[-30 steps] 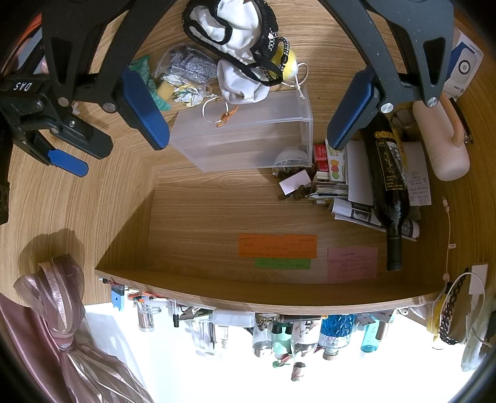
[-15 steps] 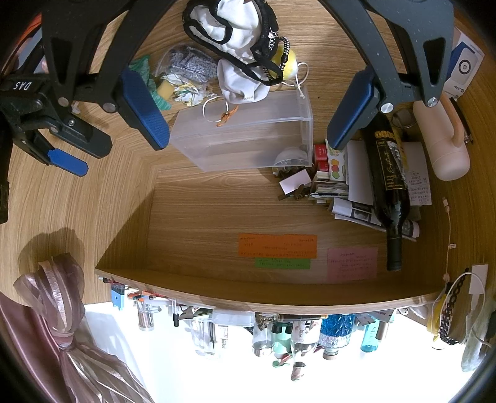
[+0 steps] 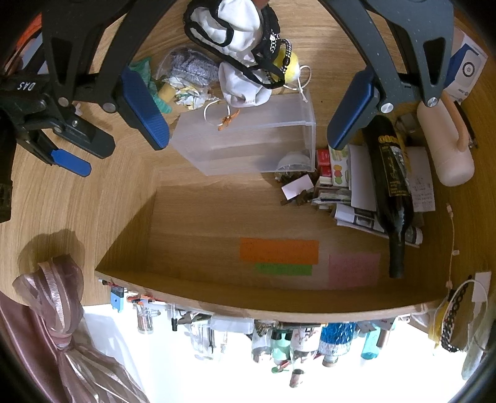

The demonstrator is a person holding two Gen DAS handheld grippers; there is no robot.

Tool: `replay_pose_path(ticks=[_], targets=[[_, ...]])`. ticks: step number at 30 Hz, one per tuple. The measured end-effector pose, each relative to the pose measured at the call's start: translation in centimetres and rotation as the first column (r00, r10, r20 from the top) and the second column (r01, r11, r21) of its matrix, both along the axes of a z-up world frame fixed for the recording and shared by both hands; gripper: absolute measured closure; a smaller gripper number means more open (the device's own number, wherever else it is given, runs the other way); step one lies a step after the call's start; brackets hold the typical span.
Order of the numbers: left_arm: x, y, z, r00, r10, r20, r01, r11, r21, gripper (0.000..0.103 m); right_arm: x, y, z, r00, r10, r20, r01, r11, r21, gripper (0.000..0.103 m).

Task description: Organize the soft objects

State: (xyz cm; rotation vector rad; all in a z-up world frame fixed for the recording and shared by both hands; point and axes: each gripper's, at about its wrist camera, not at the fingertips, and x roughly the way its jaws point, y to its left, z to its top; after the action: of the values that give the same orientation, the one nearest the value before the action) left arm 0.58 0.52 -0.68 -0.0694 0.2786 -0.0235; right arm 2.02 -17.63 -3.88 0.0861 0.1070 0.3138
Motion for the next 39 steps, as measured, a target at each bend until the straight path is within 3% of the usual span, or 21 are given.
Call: replay_pose_path(ticks=[5, 7, 9, 15, 21, 25, 27, 30, 34, 38, 39], targets=[[1.1, 1.2, -1.4, 0.997, -0.028, -0.078, 0.025, 0.999, -0.046, 0.000, 1.2, -0.8, -1.5, 0.998, -0.003, -0.069, 0.003, 1.000, -0.008, 0.000], [1.6, 1.6, -2.4, 0.992, -0.034, -0.124, 0.026, 0.998, -0.066, 0.007, 1.6, -1.1, -2.4, 0.995, -0.009, -0.103, 0.008, 1.000, -0.012, 0.000], [2.3, 1.9, -3.5, 0.983, -0.029, -0.183, 0.016, 0.997, -0.072, 0.023, 2.0, -1.5, -3.2, 0.990, -0.009, -0.140, 0.007, 1.000, -0.015, 0.000], [3.4, 2.6, -7.1, 0.948, -0.040, -0.317, 0.005, 0.994, -0.110, 0.025, 3.4, -2.6, -6.1, 0.962, -0.028, -0.270, 0.025, 1.000, -0.018, 0.007], [3.4, 2.4, -9.5, 0.924, -0.013, -0.381, -0.017, 0.997, -0.077, 0.025, 4.6, -3.7, -8.5, 0.926, -0.029, -0.376, 0.040, 0.999, 0.021, 0.012], [3.6, 2.5, -11.0, 0.900, -0.015, -0.435, -0.020, 0.997, -0.077, 0.026, 5.3, -4.3, -9.7, 0.906, -0.020, -0.423, 0.043, 0.998, 0.045, 0.023], [3.6, 2.4, -11.6, 0.887, -0.017, -0.462, -0.016, 0.998, -0.068, 0.035, 5.6, -4.4, -10.1, 0.898, -0.010, -0.440, 0.038, 0.998, 0.055, 0.028], [3.6, 2.5, -12.0, 0.871, -0.024, -0.490, -0.007, 0.998, -0.063, 0.038, 6.0, -4.3, -10.6, 0.885, 0.012, -0.465, 0.024, 0.997, 0.071, 0.036], [3.1, 2.5, -12.0, 0.865, -0.042, -0.500, 0.014, 0.998, -0.059, 0.047, 6.6, -4.0, -11.3, 0.871, 0.036, -0.490, 0.002, 0.997, 0.076, 0.060], [3.1, 2.5, -11.8, 0.859, -0.067, -0.507, 0.034, 0.997, -0.075, 0.074, 6.3, -3.9, -11.3, 0.879, 0.032, -0.475, 0.003, 0.997, 0.072, 0.074], [3.0, 2.4, -11.8, 0.859, -0.065, -0.507, 0.033, 0.997, -0.073, 0.076, 6.1, -3.9, -11.1, 0.885, 0.025, -0.466, 0.006, 0.998, 0.065, 0.077]])
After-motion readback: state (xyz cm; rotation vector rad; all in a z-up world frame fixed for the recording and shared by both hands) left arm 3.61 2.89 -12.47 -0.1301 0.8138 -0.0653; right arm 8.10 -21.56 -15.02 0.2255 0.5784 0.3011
